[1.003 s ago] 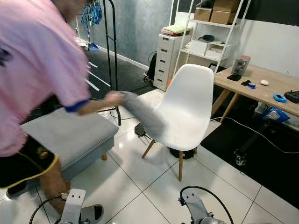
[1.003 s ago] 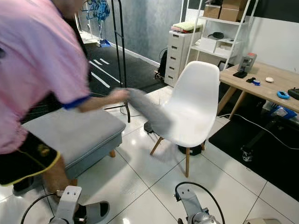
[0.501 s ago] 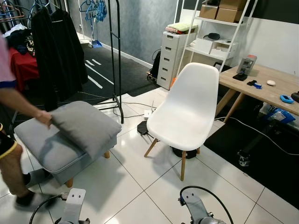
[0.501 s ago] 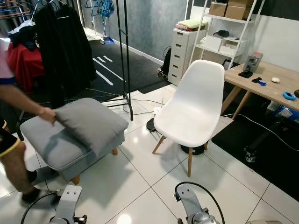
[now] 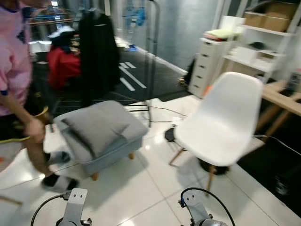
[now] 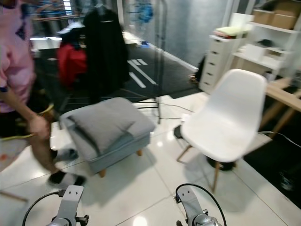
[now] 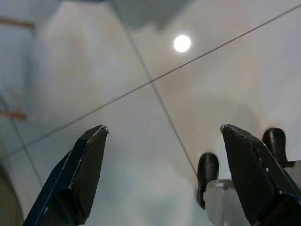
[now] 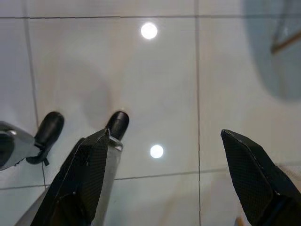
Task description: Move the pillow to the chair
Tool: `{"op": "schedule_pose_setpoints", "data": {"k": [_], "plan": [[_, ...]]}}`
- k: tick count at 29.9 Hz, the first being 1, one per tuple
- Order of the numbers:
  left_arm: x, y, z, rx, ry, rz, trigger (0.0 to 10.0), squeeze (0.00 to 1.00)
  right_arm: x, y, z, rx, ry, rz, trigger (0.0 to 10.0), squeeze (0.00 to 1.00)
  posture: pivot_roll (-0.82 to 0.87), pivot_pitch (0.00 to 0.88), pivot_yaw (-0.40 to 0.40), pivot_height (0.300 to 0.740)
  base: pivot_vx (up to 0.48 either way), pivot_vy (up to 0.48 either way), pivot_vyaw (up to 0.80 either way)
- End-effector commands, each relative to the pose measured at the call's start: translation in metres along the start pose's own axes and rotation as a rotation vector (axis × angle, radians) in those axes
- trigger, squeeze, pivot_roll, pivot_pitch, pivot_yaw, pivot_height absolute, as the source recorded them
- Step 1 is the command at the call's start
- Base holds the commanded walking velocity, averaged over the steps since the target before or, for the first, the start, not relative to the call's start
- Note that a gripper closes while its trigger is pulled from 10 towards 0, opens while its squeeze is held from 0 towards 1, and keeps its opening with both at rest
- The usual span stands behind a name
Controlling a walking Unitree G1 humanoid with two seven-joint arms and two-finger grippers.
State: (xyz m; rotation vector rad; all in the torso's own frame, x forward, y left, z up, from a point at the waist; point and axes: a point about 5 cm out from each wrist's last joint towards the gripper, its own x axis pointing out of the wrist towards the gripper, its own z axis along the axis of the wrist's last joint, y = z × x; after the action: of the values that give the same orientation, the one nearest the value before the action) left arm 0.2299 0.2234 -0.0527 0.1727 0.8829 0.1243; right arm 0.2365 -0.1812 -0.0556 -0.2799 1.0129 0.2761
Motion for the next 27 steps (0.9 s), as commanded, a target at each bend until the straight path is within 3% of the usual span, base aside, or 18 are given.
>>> {"op": "schedule_pose_setpoints", "data": {"k": [1,4,18,27], "plan": [[0.0,-0.001,-0.002,-0.004,0.014,-0.005,10.0,0.0,0.0,-0.001,0.002,0.017,-0.009,-0.002,10.0,0.0,-0.1,0.0,-0.072,0.74,0.0,0.0,0.79],[0.0,-0.002,-0.001,-0.005,0.01,-0.006,10.0,0.0,0.0,-0.002,0.002,0.012,-0.006,-0.017,10.0,0.0,-0.1,0.0,-0.071,0.74,0.0,0.0,0.8],[0.001,-0.006,0.004,0.004,-0.004,-0.03,10.0,0.0,0.0,-0.004,0.0,0.022,0.001,-0.064,10.0,0.0,-0.1,0.0,-0.069,0.74,0.0,0.0,0.0],[0.001,-0.018,0.014,0.011,-0.021,-0.049,10.0,0.0,0.0,-0.005,-0.001,0.018,0.004,-0.072,10.0,0.0,-0.1,0.0,-0.071,0.74,0.0,0.0,0.0]]}}
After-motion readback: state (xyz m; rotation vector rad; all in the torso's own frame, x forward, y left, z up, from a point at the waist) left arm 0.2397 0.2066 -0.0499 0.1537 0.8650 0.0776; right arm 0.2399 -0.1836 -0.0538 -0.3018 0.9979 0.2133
